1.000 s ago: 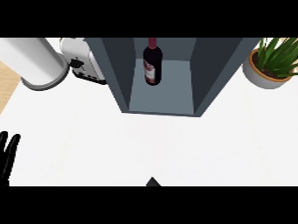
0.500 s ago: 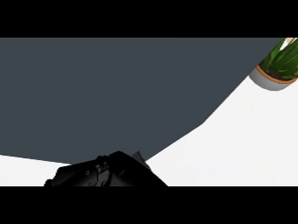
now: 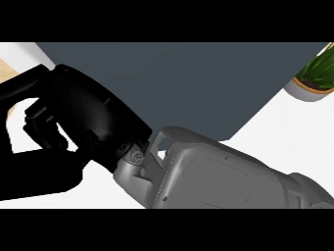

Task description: Pick up the wine, place it into the cabinet and close the cabinet

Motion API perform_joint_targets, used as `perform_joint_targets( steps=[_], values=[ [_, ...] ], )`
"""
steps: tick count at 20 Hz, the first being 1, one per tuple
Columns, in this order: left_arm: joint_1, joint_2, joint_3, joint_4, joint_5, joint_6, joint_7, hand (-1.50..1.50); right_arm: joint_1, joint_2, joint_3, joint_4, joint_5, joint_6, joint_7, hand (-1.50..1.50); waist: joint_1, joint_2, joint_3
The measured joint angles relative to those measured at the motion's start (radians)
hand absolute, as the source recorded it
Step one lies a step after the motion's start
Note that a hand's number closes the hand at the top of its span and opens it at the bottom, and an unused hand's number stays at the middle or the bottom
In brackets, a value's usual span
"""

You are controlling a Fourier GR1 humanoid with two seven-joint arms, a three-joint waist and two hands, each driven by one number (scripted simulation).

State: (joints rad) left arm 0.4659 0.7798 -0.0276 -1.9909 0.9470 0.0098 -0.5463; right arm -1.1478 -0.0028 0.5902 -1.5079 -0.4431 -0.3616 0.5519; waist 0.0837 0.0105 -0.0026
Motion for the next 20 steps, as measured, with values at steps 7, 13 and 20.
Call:
perform_joint_targets(
  steps=[7,13,20],
  values=[
    [-0.024,0.016,0.046,0.006,0.028,-0.021,0.024,-1.50,-0.097,0.003,-0.038,0.209,-0.313,0.255,0.023,1.50,0.010,0.009,0.000],
    [-0.009,0.024,0.104,0.016,0.060,-0.049,0.048,-1.50,-0.163,0.003,-0.111,0.462,-0.363,0.356,-0.103,1.50,-0.008,0.003,0.000],
    [0.003,0.022,0.149,0.026,0.071,-0.063,0.057,-1.50,-0.199,0.004,-0.121,0.608,-0.303,0.387,-0.270,1.50,-0.007,-0.018,-0.022]
  ],
)
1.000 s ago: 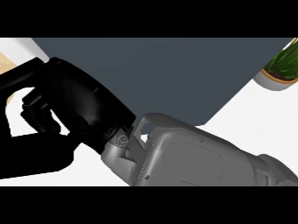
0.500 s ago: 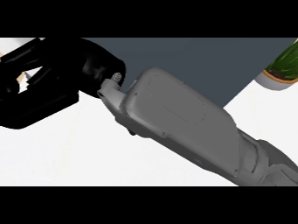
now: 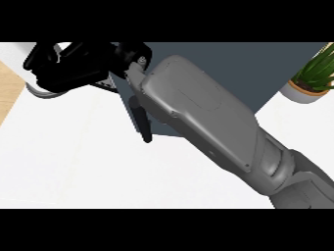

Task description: Pick up the wine, place it into the cabinet and close the cabinet

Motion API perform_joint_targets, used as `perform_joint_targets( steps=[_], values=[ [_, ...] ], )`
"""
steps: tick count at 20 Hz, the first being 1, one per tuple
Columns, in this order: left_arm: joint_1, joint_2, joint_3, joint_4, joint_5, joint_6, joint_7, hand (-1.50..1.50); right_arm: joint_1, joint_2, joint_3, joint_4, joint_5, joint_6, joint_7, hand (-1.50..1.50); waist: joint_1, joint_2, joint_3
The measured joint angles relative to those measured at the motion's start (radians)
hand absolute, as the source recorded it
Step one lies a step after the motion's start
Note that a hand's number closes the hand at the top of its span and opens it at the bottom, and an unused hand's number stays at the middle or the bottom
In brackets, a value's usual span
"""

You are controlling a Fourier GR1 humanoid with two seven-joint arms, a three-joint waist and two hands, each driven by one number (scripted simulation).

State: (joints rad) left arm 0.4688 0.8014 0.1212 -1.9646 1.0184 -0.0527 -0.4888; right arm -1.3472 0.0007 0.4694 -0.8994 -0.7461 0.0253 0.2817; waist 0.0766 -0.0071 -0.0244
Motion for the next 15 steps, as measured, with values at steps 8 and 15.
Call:
perform_joint_targets(
  steps=[8,15],
  values=[
    [-0.003,0.005,-0.007,-0.030,0.018,-0.026,0.027,-1.50,0.007,0.000,-0.001,0.049,0.008,0.034,-0.093,1.50,0.002,-0.016,-0.015],
    [-0.023,-0.005,-0.044,-0.074,0.032,-0.010,0.053,-1.50,0.003,0.000,0.009,0.052,-0.016,0.049,-0.138,1.50,-0.012,-0.013,-0.026]
  ],
)
